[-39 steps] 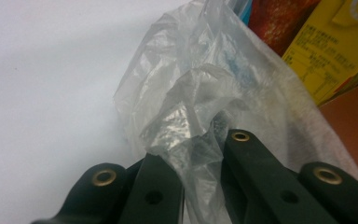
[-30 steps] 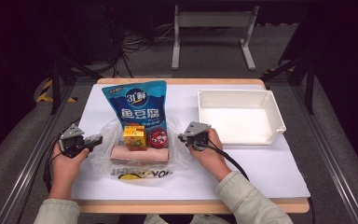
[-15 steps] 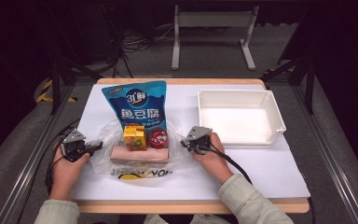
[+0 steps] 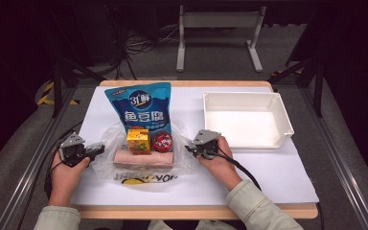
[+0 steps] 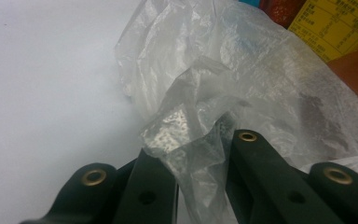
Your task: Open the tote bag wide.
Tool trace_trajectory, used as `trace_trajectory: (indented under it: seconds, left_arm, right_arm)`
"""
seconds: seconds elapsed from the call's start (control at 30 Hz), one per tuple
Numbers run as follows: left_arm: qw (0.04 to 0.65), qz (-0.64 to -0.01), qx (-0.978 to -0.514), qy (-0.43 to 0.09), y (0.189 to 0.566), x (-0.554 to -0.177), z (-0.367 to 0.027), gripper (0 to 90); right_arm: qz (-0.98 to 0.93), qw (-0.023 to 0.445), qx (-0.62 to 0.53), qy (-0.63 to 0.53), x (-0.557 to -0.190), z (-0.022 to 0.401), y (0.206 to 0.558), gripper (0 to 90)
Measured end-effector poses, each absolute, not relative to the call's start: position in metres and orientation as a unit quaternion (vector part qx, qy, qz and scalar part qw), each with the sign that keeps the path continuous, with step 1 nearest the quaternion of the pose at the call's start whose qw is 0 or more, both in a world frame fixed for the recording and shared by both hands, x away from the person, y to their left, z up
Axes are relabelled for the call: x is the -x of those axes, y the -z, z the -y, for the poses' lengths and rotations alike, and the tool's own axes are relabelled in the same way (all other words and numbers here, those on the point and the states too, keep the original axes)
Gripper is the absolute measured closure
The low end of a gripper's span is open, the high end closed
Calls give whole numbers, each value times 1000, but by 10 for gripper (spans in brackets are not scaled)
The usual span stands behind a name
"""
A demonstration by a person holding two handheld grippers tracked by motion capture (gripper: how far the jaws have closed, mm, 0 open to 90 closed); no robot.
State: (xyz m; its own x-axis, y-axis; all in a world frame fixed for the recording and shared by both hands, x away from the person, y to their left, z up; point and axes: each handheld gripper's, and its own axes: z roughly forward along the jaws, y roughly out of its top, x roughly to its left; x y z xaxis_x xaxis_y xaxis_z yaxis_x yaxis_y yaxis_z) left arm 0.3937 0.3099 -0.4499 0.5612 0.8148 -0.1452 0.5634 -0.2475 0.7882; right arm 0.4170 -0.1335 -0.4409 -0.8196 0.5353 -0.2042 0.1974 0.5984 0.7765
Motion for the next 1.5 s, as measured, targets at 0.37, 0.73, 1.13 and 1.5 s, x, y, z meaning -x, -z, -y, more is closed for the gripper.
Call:
trace_trajectory:
  seconds: [0.37, 0.73, 1.13, 1.5]
  left_arm:
    - [431, -441, -771, -157, 441, -390, -310, 718]
    - [437, -438, -771, -153, 438, -388, -310, 755]
    - [437, -433, -773, -157, 437, -389, -311, 773]
    - [438, -436, -772, -151, 438, -389, -311, 808]
  right_arm:
    - [-831, 214, -226, -460, -410, 139, 421, 350]
    - [-797, 204, -216, -526, -394, 146, 390, 238]
    - [-771, 219, -189, -568, -387, 152, 359, 437]
    - [-767, 243, -197, -561, -393, 158, 344, 874]
